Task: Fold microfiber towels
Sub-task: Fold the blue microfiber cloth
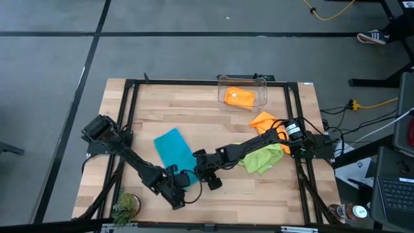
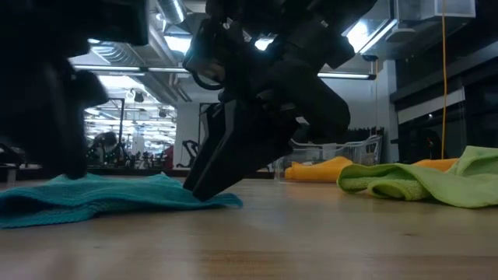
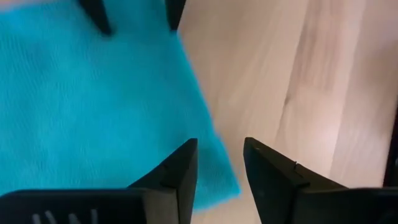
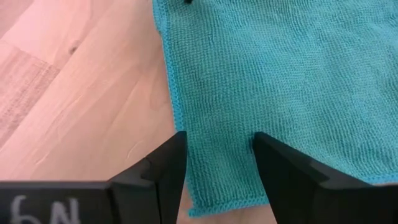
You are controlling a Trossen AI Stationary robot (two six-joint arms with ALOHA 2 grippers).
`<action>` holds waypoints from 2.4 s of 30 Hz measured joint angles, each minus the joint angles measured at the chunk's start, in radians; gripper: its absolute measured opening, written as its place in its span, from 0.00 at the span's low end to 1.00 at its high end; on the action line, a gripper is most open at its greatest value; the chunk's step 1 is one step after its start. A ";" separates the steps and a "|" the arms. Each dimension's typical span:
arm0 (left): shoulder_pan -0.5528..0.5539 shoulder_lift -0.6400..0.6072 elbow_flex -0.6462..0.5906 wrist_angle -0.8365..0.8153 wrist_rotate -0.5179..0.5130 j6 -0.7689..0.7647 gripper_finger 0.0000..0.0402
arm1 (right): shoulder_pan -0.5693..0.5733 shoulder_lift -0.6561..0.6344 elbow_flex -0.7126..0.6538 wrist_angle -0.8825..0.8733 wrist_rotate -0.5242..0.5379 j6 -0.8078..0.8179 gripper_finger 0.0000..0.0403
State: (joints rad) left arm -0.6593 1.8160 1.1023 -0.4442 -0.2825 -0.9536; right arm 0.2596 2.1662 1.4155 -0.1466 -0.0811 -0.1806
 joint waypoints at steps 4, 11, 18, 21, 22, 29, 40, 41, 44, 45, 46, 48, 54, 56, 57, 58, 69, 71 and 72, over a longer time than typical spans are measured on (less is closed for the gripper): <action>0.000 -0.001 0.000 -0.079 0.023 -0.044 0.39 | 0.000 0.000 0.000 0.003 0.000 0.004 0.47; 0.001 -0.001 0.000 -0.043 0.023 -0.049 0.54 | 0.000 0.000 0.000 0.017 0.000 0.020 0.47; -0.003 0.022 0.001 -0.020 0.016 -0.048 0.60 | 0.000 0.000 0.000 0.054 0.000 0.013 0.47; -0.004 0.066 0.002 -0.007 0.004 -0.039 0.60 | 0.000 0.004 0.000 0.054 0.000 0.013 0.47; -0.003 0.076 0.005 -0.004 0.002 -0.038 0.60 | 0.000 0.010 0.000 0.063 0.000 0.013 0.47; -0.003 0.116 0.010 -0.016 -0.019 -0.035 0.60 | -0.001 0.097 0.009 0.096 -0.043 0.012 0.47; -0.054 0.122 0.007 -0.065 -0.078 -0.009 0.40 | 0.001 0.097 0.006 0.082 -0.011 0.036 0.31; -0.057 0.122 0.007 -0.067 -0.084 -0.010 0.38 | 0.001 0.096 0.006 0.081 -0.002 0.046 0.27; -0.067 0.124 0.005 -0.068 -0.118 -0.017 0.27 | 0.001 0.096 0.006 0.081 0.001 0.073 0.13; -0.071 0.125 0.005 -0.067 -0.128 -0.016 0.23 | 0.001 0.096 0.006 0.081 0.001 0.077 0.08; -0.072 0.125 0.005 -0.067 -0.131 -0.012 0.19 | 0.003 0.096 0.006 0.080 0.003 0.083 0.04; -0.071 0.125 0.004 -0.072 -0.129 -0.011 0.09 | 0.007 0.096 0.006 0.080 0.011 0.099 0.03; -0.071 0.123 0.004 -0.067 -0.128 -0.031 0.01 | 0.012 0.090 0.012 0.067 0.008 0.130 0.01; -0.070 0.120 0.015 -0.074 -0.126 -0.026 0.00 | 0.017 0.077 0.019 0.043 0.003 0.132 0.01; -0.070 0.115 0.027 -0.078 -0.123 -0.018 0.00 | 0.019 0.067 0.025 0.026 0.003 0.131 0.01; -0.070 0.111 0.042 -0.092 -0.123 -0.006 0.00 | 0.022 0.058 0.029 0.004 0.000 0.128 0.01; -0.069 0.097 0.256 -0.218 -0.190 0.138 0.00 | 0.094 -0.044 0.037 -0.095 0.045 0.125 0.00; -0.072 0.097 0.283 -0.244 -0.214 0.152 0.00 | 0.111 -0.060 0.037 -0.103 0.080 0.125 0.00; -0.073 0.097 0.294 -0.255 -0.220 0.153 0.00 | 0.119 -0.067 0.037 -0.103 0.097 0.125 0.00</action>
State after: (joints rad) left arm -0.7326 1.9129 1.3961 -0.6995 -0.5022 -0.8011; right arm 0.3783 2.0989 1.4522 -0.2501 0.0157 -0.0557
